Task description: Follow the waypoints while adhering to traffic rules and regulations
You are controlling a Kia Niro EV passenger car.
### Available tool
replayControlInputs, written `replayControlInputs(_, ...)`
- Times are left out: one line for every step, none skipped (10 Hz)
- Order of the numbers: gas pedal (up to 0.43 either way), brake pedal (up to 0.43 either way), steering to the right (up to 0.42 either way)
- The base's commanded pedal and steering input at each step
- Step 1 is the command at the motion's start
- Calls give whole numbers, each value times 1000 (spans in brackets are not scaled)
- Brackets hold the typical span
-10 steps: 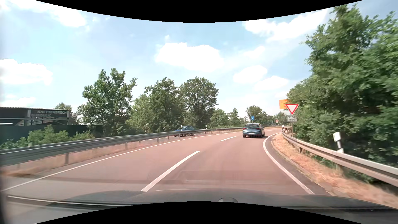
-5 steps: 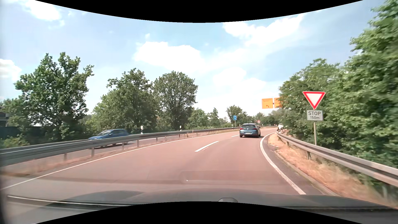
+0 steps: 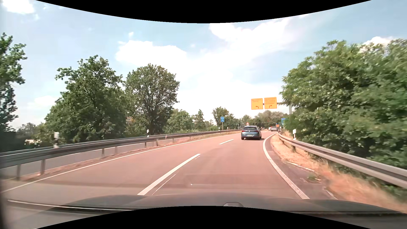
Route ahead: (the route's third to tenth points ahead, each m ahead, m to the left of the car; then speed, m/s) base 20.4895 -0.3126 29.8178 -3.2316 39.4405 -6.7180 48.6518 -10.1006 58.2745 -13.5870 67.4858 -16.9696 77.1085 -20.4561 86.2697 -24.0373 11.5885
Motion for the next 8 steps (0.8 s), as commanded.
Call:
replayControlInputs(110,0,75)
replayControlInputs(110,0,74)
replayControlInputs(110,0,73)
replayControlInputs(110,0,72)
replayControlInputs(110,0,71)
replayControlInputs(110,0,72)
replayControlInputs(110,0,71)
replayControlInputs(110,0,71)
